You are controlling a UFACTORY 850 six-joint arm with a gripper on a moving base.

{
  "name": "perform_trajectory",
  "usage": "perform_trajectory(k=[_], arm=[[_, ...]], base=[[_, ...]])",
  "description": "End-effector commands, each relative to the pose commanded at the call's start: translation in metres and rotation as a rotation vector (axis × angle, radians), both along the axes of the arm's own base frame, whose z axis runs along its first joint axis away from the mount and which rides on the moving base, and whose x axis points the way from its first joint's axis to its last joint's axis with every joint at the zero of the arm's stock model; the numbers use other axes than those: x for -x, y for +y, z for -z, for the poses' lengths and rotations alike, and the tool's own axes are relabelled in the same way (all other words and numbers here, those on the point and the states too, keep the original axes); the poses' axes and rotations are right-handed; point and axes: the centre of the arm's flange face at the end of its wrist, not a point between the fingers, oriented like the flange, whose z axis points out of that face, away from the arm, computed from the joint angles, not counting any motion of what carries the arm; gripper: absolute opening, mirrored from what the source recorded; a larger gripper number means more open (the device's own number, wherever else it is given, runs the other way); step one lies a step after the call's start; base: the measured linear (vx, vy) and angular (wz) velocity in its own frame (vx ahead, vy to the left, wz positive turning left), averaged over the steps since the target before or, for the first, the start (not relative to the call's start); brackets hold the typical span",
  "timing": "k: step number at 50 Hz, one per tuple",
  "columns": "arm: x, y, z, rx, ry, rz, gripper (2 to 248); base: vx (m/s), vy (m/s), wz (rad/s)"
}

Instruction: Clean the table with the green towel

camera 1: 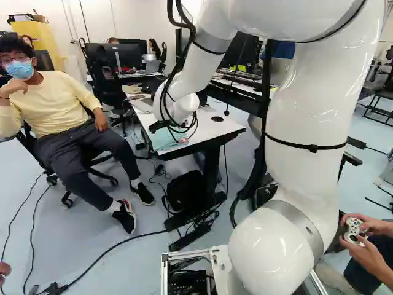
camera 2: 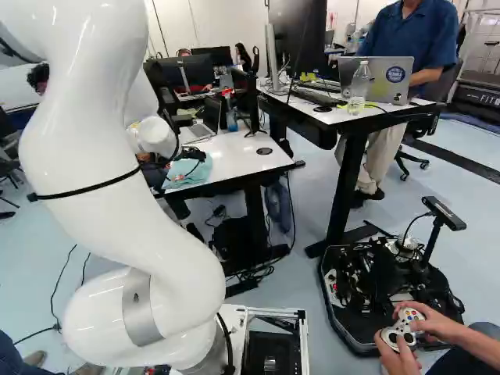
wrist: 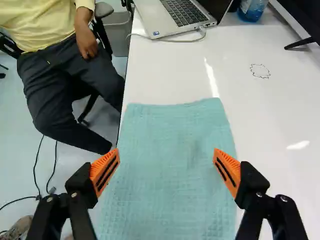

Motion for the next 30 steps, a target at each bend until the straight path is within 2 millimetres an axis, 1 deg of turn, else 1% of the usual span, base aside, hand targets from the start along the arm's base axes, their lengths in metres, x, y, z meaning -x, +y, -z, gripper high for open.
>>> perform_trajectory(k=[30], arm=[[0.0036, 0.0003, 0.0031, 0.062, 0.028, -0.075, 247]], base=[[0.0, 0.0, 0.0]])
